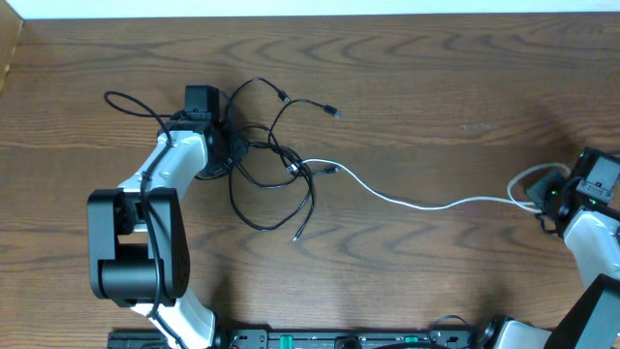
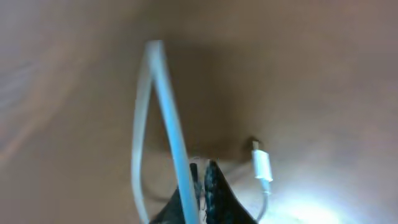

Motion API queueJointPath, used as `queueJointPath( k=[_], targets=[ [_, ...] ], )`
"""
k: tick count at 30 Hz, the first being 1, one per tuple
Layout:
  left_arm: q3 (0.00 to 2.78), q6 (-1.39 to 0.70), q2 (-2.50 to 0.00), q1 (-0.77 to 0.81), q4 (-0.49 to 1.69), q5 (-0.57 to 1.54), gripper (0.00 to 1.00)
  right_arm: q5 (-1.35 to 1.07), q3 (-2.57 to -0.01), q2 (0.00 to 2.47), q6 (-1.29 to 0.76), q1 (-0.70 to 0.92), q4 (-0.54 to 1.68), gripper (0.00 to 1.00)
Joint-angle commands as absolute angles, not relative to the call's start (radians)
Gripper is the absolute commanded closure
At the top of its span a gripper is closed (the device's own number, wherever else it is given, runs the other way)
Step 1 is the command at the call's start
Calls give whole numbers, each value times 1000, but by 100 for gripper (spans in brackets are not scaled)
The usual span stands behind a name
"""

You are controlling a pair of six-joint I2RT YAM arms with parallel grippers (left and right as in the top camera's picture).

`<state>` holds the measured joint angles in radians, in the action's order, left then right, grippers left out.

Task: Untangle cables
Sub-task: 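Drag the white cable with the right gripper to the table's right edge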

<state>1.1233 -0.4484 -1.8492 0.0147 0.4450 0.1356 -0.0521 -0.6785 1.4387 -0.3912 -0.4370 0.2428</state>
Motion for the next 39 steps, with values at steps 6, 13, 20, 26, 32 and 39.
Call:
queueJointPath(
  k=[6,13,20,26,32,39],
  targets=[
    [1115,-430,-1833,48,433,150,92,-387,-678,1450,-104,-321,196,92],
    [1115,-424,-1833,59,426,150,92,-390,-680,1467,-96,-202,88,71],
    [1115,-424,-1833,59,425,150,92,-410,-743,1467,-31,-85,104,35],
    [1115,-424,-1833,59,425,150,92,-411,-933,1467,-24,-27,315,23],
    [1115,-424,-1833,59,425,150,92,-554,-995,1467,177,51,458,10],
    [1115,-424,-1833,59,425,150,92,-553,-994,1504,182,136,467,3]
  ],
)
